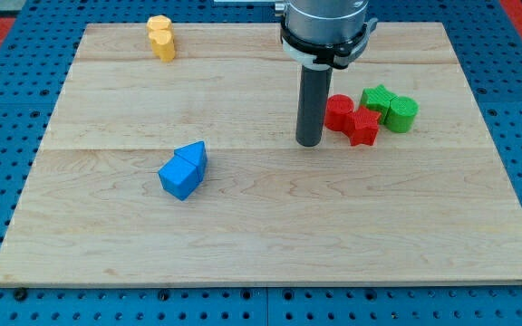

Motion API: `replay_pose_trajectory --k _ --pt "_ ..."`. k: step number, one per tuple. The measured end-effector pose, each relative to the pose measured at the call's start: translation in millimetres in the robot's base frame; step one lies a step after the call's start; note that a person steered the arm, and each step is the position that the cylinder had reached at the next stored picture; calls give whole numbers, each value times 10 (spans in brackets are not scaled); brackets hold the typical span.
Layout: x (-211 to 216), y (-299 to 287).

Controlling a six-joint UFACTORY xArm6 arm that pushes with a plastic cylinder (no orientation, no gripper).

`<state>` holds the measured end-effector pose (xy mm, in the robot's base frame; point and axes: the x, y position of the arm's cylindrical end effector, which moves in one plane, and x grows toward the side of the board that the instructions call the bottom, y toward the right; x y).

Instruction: Point your arm towards the yellow hexagon

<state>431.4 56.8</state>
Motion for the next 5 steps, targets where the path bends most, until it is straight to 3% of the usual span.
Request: replay_pose_trajectory --k 5 --pt "16 -369"
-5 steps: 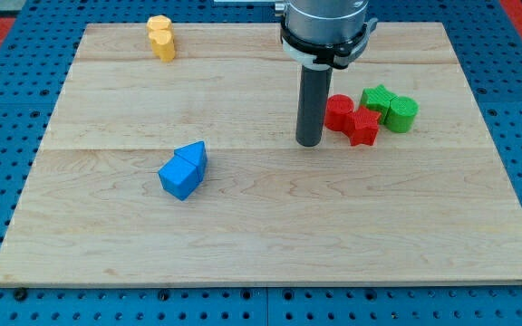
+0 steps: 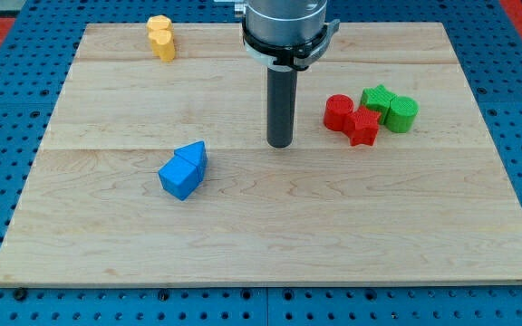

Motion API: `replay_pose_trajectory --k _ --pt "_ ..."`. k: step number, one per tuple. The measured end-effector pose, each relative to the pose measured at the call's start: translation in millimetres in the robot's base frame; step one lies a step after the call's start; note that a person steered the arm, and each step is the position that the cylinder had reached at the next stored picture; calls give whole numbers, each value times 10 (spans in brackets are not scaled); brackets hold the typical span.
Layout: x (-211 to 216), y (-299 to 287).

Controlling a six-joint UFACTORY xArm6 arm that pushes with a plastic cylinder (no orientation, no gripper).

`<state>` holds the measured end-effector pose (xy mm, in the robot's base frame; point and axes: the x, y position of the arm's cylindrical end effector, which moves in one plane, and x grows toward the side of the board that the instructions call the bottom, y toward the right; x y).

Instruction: Point your arm towards the yellow hexagon

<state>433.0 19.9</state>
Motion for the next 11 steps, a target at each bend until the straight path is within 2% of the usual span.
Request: replay_pose_trajectory --k 2,9,11 --pt "15 -318" --pt "173 -350" --pt "-363 -574"
